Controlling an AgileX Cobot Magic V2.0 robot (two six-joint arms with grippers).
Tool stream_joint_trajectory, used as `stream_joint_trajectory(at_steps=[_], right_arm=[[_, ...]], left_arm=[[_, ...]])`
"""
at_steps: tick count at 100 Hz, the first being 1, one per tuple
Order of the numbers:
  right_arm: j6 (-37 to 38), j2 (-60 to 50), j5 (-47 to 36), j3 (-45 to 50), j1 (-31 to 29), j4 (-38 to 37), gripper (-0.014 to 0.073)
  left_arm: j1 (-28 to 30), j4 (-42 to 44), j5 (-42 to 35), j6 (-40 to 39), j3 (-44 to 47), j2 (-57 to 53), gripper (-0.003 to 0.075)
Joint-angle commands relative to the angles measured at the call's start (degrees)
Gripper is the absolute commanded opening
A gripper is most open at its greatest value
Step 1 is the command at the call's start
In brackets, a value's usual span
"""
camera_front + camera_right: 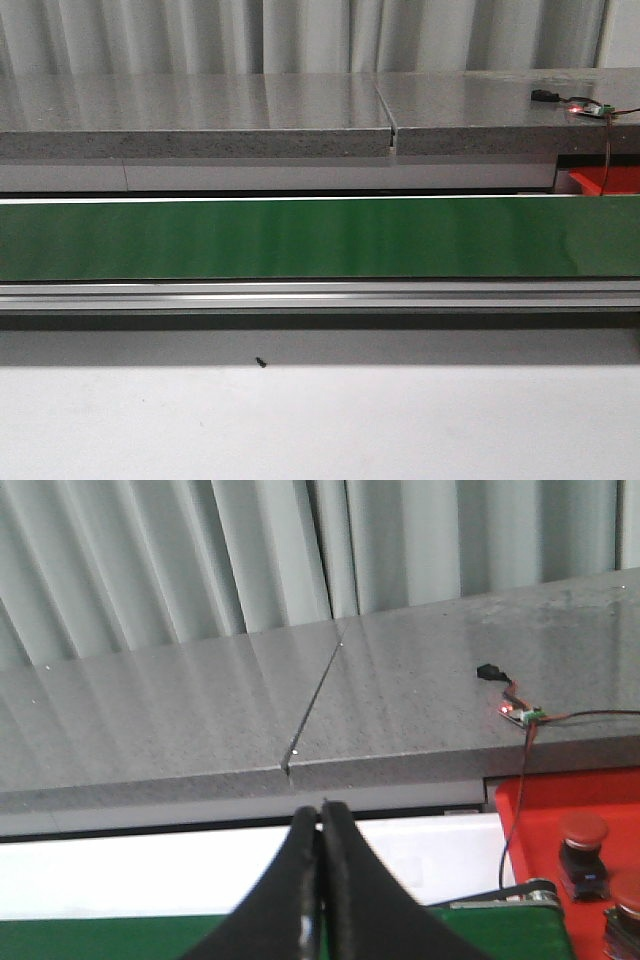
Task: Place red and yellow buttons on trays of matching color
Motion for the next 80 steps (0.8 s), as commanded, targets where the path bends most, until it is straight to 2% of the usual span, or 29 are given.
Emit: stream_joint_trajectory(at_steps=[1, 11, 19, 29, 54, 80], right_arm=[[9.6, -1.7, -2.0, 0.3, 0.1, -12.0, -0.0064], [29.5, -4.2, -2.0, 2.7, 0.1, -33.0, -0.0064], [42.8, -6.3, -2.4, 4.3, 0.1, -49.0, -0.0064], [54.1, -8.7, -4.3, 6.6, -0.5, -59.8, -0.0064], [55.8, -13.0, -7.0, 14.4, -5.1, -61.2, -0.0064], [55.7, -20.4, -7.0, 21.5, -7.2, -61.2, -0.0064]], left_arm=[[-0.4, -1.0, -3.5, -0.5, -1.4, 0.1, -0.0019], [-0.4, -1.0, -3.5, -0.5, -1.4, 0.1, -0.0019], [-0.4, -1.0, -3.5, -0.5, -1.4, 0.1, -0.0019], [-0.4, -1.0, -3.5, -0.5, -1.4, 0.1, -0.0019], [-0.4, -1.0, -3.5, -0.5, -1.4, 0.1, -0.0019], [-0.4, -1.0, -3.5, -0.5, -1.4, 0.1, -0.0019]])
